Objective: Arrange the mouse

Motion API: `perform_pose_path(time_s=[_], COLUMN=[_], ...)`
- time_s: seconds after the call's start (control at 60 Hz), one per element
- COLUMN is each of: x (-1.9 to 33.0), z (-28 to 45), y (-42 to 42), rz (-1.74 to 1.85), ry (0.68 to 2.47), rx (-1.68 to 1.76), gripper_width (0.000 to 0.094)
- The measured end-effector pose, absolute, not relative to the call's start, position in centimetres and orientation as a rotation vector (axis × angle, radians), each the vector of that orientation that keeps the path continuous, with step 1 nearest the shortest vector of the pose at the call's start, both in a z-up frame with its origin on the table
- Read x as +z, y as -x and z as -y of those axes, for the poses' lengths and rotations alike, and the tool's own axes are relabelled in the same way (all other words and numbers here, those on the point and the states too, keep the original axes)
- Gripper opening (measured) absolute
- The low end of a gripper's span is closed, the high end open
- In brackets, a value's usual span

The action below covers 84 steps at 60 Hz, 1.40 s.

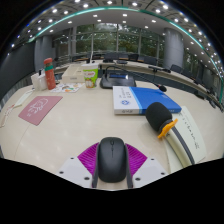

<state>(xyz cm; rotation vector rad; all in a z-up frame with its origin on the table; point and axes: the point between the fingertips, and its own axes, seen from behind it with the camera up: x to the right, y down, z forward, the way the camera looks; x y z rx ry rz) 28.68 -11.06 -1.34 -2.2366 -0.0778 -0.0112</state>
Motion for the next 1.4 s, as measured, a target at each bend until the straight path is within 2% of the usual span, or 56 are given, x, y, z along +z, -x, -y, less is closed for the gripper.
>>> perform_pose_path(time_s=[0.217, 0.3, 0.4, 0.633, 0.75, 0.883, 1.017, 1.183, 1.35, 1.4], x=[-1.2, 0.2, 4.5, 17.7, 19.9, 17.2, 10.3, 2.5, -0.9, -0.3], z=[11.4, 11.4, 10.6, 5.5, 1.9, -2.1, -4.6, -5.8, -5.2, -4.8], y=[-28.6, -28.2, -27.0, -18.1, -10.6, -1.2, 5.6, 9.2, 10.3, 10.1], rz=[-0.002, -0.013, -0.058, -0.142, -0.146, -0.118, -0.109, -0.076, -0.094, -0.095], ry=[2.259, 2.243, 2.185, 2.014, 1.994, 2.028, 2.122, 2.219, 2.287, 2.281], rx=[-0.058, -0.098, -0.126, -0.158, -0.123, -0.072, -0.04, -0.054, -0.005, -0.012], gripper_width=[0.035, 0.0348, 0.0349, 0.035, 0.0348, 0.0347, 0.0349, 0.0354, 0.0492, 0.0672])
